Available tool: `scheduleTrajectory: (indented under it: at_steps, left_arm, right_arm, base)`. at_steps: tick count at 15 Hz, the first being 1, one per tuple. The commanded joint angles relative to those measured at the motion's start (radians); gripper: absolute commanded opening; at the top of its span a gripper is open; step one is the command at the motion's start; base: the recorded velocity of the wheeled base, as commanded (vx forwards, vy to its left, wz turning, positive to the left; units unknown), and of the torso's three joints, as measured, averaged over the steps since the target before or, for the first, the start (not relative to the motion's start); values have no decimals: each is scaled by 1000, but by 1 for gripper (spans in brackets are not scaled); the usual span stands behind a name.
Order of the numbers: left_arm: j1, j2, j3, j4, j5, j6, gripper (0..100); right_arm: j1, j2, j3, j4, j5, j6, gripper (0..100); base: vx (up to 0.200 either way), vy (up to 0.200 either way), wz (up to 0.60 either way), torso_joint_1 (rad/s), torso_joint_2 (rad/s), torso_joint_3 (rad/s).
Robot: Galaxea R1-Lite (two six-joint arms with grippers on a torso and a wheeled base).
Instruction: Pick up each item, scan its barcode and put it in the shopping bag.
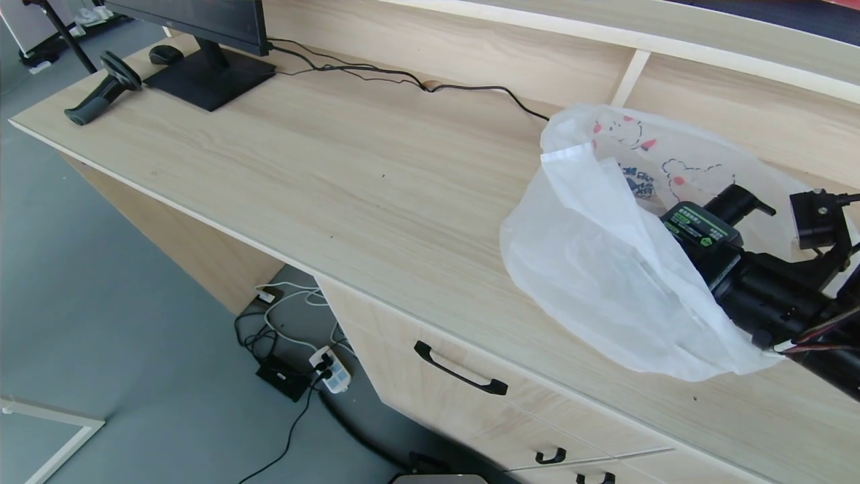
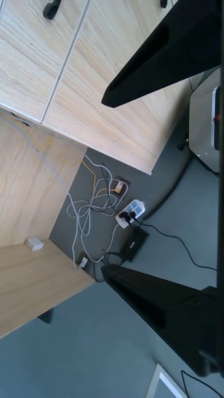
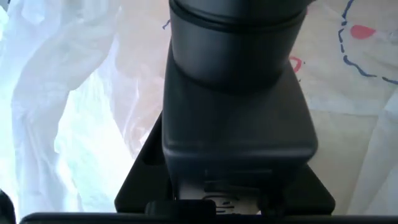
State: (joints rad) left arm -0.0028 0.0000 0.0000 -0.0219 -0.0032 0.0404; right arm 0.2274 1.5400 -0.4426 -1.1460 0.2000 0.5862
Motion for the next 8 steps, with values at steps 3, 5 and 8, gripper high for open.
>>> scheduleTrajectory:
  at_steps: [3, 5, 8]
  left_arm:
    - [0, 2, 0, 2, 0, -2, 100]
    - [0, 2, 0, 2, 0, -2, 100]
    - [1, 2, 0, 2, 0, -4, 100]
  right_arm:
    - [16, 104, -19, -1, -1, 0, 0]
    - [23, 126, -24, -1, -1, -2, 0]
    - [23, 135, -30, -1, -1, -2, 100]
  base:
    - [0, 0, 0, 0, 0, 0]
    - [0, 0, 0, 0, 0, 0]
    - [0, 0, 0, 0, 0, 0]
